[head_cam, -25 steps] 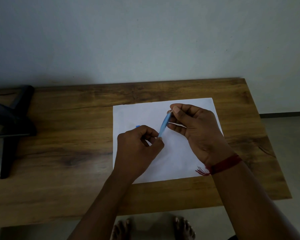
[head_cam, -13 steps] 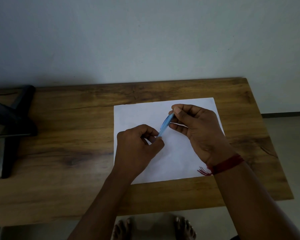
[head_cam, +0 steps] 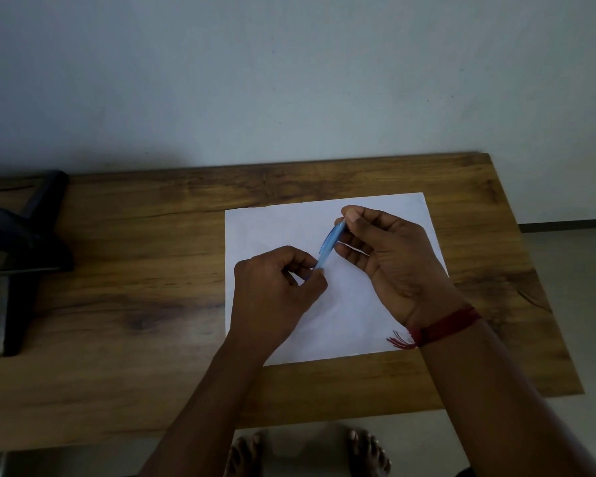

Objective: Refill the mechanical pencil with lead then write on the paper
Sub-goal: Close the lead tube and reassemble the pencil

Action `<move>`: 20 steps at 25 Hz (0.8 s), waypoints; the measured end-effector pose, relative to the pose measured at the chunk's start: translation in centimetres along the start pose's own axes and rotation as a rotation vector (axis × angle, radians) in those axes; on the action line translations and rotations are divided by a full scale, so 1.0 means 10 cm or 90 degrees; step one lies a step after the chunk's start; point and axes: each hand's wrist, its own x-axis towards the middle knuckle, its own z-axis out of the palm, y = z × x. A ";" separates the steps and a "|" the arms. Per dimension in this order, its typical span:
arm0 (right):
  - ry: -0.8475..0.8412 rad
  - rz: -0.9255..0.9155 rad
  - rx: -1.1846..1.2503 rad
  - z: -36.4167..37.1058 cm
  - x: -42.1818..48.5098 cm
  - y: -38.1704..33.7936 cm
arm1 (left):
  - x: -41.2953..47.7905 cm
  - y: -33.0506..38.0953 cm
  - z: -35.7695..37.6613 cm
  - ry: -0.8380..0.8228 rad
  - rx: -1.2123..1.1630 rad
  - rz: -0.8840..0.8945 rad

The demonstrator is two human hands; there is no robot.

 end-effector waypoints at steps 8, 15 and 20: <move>-0.008 -0.033 -0.047 0.00 0.00 -0.04 | -0.03 0.05 0.03 -0.003 -0.033 -0.028; 0.249 -0.298 -0.474 -0.25 0.10 -0.12 | 0.01 0.06 0.04 -0.051 -0.163 -0.109; 0.266 -0.314 -0.845 -0.28 0.09 0.01 | 0.04 0.07 0.03 -0.005 -0.233 -0.155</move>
